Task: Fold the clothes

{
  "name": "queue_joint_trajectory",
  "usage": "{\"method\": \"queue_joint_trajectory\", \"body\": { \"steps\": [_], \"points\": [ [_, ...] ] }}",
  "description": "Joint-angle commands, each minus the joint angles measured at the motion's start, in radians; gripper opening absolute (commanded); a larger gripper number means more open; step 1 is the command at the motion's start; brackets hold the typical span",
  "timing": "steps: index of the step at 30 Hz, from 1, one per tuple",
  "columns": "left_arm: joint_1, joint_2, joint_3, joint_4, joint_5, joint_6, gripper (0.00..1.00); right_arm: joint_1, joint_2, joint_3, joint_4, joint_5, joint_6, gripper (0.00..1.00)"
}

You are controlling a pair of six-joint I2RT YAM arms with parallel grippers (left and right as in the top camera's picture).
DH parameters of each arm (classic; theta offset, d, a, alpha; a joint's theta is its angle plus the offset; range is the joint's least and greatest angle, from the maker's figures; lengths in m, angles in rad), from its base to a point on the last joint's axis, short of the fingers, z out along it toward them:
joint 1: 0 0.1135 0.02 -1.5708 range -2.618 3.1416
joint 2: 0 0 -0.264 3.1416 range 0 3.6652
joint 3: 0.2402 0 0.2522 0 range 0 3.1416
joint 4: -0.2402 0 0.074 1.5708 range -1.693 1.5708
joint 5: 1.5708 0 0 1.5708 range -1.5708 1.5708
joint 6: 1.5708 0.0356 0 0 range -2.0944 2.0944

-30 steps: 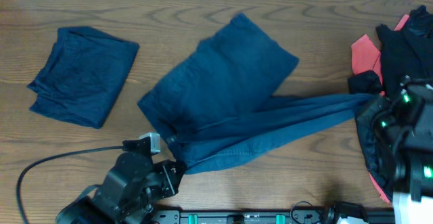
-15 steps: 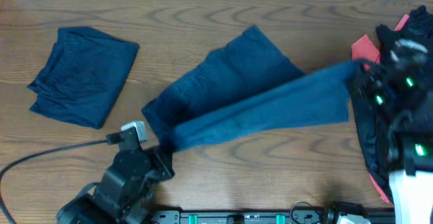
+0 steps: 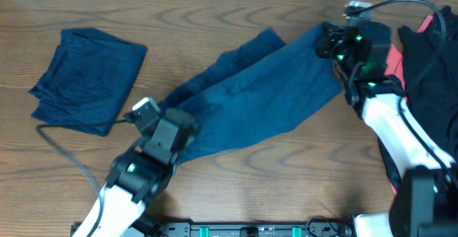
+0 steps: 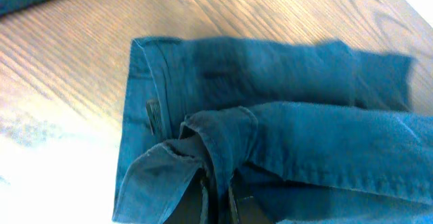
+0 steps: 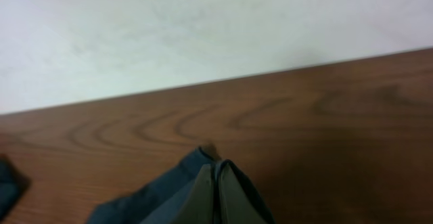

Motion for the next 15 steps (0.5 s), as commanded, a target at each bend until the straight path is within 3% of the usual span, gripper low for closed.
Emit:
{"method": "queue_joint_trajectory", "body": {
  "steps": [1, 9, 15],
  "points": [
    [0.056, 0.107, -0.006, 0.048, -0.068, -0.025, 0.06, 0.022, 0.069, 0.006, 0.05, 0.043, -0.019, 0.01],
    [0.174, 0.325, -0.006, 0.227, -0.067, -0.024, 0.06, 0.046, 0.217, 0.006, 0.213, 0.043, -0.023, 0.01],
    [0.211, 0.393, -0.006, 0.25, -0.065, -0.043, 0.06, 0.079, 0.298, 0.006, 0.365, 0.045, -0.024, 0.01]
  ]
}}
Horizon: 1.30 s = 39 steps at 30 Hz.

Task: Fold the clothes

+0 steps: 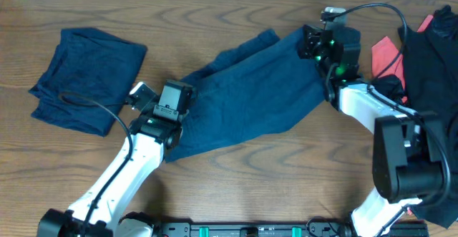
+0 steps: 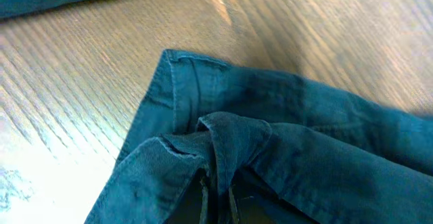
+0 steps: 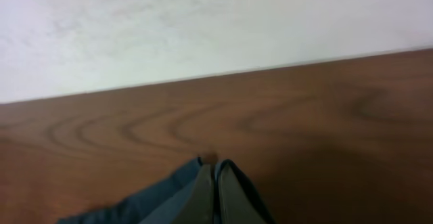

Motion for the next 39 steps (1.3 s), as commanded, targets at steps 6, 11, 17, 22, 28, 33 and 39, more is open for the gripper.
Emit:
{"method": "queue_joint_trajectory", "body": {
  "steps": [6, 11, 17, 22, 28, 33, 39],
  "points": [
    [0.024, 0.056, -0.003, -0.003, -0.043, -0.025, 0.06, 0.058, 0.09, 0.008, 0.14, 0.063, -0.022, 0.01],
    [0.024, 0.073, -0.004, -0.003, -0.051, -0.027, 0.06, 0.082, 0.133, 0.009, 0.246, 0.103, -0.031, 0.01],
    [0.048, 0.075, -0.004, -0.003, -0.078, -0.036, 0.06, 0.093, 0.164, 0.026, 0.287, 0.156, -0.031, 0.01],
    [0.069, 0.076, -0.004, -0.003, -0.076, -0.062, 0.07, 0.097, 0.168, 0.05, 0.293, 0.157, -0.031, 0.01],
    [0.069, 0.078, -0.004, -0.003, -0.085, -0.062, 0.12, 0.11, 0.175, 0.095, 0.292, 0.156, -0.054, 0.01],
    [0.069, 0.077, -0.004, 0.011, -0.098, -0.061, 0.34, 0.124, 0.191, 0.129, 0.285, 0.157, -0.079, 0.01],
    [0.069, 0.067, -0.004, 0.019, -0.098, -0.034, 0.35, 0.128, 0.227, 0.22, 0.283, 0.16, -0.079, 0.17]
  ]
}}
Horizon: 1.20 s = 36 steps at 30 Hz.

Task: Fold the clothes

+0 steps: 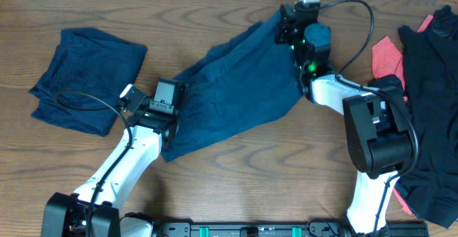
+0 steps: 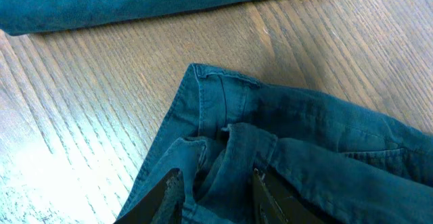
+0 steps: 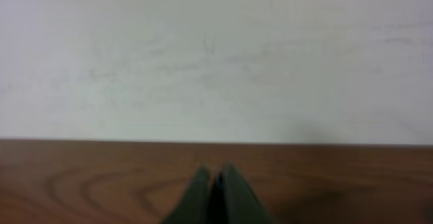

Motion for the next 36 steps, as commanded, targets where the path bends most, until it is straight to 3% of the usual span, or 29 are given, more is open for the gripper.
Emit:
{"method": "queue_joint_trajectory", "body": {
  "steps": [1, 2, 4, 7, 12, 17, 22, 25, 29, 32, 36],
  "points": [
    [0.006, -0.004, -0.004, -0.003, -0.037, 0.023, 0.35, 0.008, 0.02, 0.065, -0.001, 0.024, -0.02, 0.27],
    [0.006, -0.01, -0.004, -0.006, -0.037, 0.026, 0.35, 0.007, 0.02, 0.081, -0.008, 0.024, -0.02, 0.52],
    [0.006, -0.019, -0.004, -0.01, -0.037, 0.029, 0.35, 0.005, 0.02, 0.105, -0.028, 0.024, -0.021, 0.75],
    [0.01, -0.046, -0.004, -0.012, -0.047, 0.029, 0.36, 0.002, 0.018, 0.122, -0.095, 0.024, -0.059, 0.99],
    [0.046, -0.124, -0.003, -0.005, -0.146, 0.065, 0.41, -0.021, -0.018, 0.122, -0.344, -0.002, -0.053, 0.99],
    [0.097, -0.198, -0.003, 0.026, -0.129, 0.125, 0.44, -0.066, -0.089, 0.122, -0.65, -0.009, -0.053, 0.99],
    [0.098, -0.251, -0.003, 0.025, 0.142, 0.296, 0.28, -0.132, -0.174, 0.122, -0.908, -0.01, -0.053, 0.99],
    [0.098, -0.266, -0.003, 0.025, 0.332, 0.422, 0.24, -0.172, -0.223, 0.122, -1.094, -0.03, -0.025, 0.99],
    [0.098, -0.255, -0.003, 0.022, 0.367, 0.537, 0.24, -0.23, -0.24, 0.121, -1.31, -0.129, 0.007, 0.99],
    [0.098, -0.214, -0.004, 0.031, 0.332, 0.628, 0.24, -0.259, -0.232, 0.088, -1.368, -0.243, 0.042, 0.98],
    [0.098, -0.099, -0.004, 0.073, 0.296, 0.659, 0.25, -0.253, -0.216, 0.034, -1.358, -0.332, 0.057, 0.91]
  ]
}}
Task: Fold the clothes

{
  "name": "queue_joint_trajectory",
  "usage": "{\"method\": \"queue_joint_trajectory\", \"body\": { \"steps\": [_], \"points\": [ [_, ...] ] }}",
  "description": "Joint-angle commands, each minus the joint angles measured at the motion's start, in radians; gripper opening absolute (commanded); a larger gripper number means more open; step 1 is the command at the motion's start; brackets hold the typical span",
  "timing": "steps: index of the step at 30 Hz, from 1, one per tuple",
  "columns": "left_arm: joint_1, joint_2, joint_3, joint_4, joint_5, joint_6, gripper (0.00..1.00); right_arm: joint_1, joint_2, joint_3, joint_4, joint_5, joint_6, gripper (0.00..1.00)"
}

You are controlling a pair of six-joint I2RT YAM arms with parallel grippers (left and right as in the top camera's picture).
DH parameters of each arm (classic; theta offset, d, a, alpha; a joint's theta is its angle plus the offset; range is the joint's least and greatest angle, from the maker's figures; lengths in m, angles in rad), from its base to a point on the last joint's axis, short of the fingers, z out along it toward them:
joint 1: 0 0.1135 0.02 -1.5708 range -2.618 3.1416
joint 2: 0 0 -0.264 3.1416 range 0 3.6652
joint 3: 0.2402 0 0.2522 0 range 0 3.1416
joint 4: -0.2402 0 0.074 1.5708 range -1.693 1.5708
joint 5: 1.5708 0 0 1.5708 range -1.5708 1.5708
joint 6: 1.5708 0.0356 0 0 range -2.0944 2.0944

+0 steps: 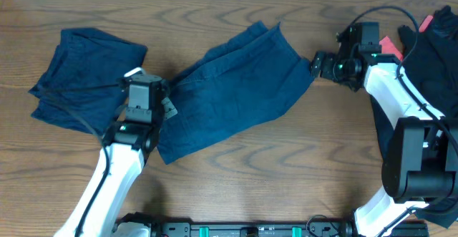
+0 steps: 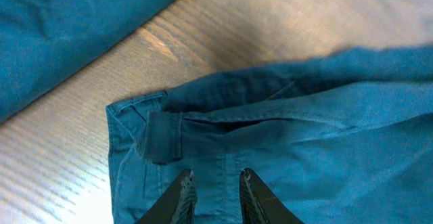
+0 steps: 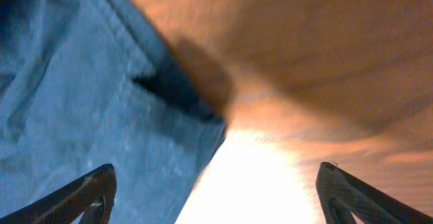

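The blue trousers (image 1: 236,86) lie doubled over on the wooden table, slanting from the near left up to the far right. My left gripper (image 1: 159,102) hovers over their left end, near the waistband corner (image 2: 154,130). In its wrist view this gripper (image 2: 215,187) is open, with the cloth lying flat beneath the fingers (image 2: 181,191). Just off the trousers' right edge (image 3: 81,109), my right gripper (image 1: 316,66) is wide open and holds nothing. Bare wood shows between that gripper's (image 3: 216,190) fingertips.
A folded dark blue garment (image 1: 82,76) lies at the far left. A pile of black and red clothes (image 1: 429,51) fills the right edge of the table (image 1: 286,165). The left arm's cable runs across the folded garment.
The right gripper, then shut on the trousers' end at the table's far edge, is now open to the right of the cloth. The trousers lie flat. The left gripper has shifted over the waistband.
Both grippers were shut on opposite ends of the long blue trousers. The right one then held its end further left, toward the far edge, and the left gripper had opened. Now the trousers lie doubled and shorter, and both grippers are open.
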Motion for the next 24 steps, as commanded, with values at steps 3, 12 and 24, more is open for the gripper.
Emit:
{"method": "queue_joint_trajectory", "body": {
  "steps": [3, 12, 24],
  "points": [
    [0.001, 0.18, -0.004, 0.056, -0.009, 0.092, 0.25, 0.026, 0.037, -0.068, 0.031, -0.116, 0.064, 0.91],
    [0.022, 0.344, -0.004, 0.228, -0.158, 0.095, 0.31, 0.09, 0.09, -0.135, 0.222, -0.108, 0.156, 0.82],
    [0.027, 0.345, -0.004, 0.175, -0.178, 0.095, 0.32, 0.116, 0.172, -0.135, 0.351, -0.064, 0.219, 0.09]
  ]
}}
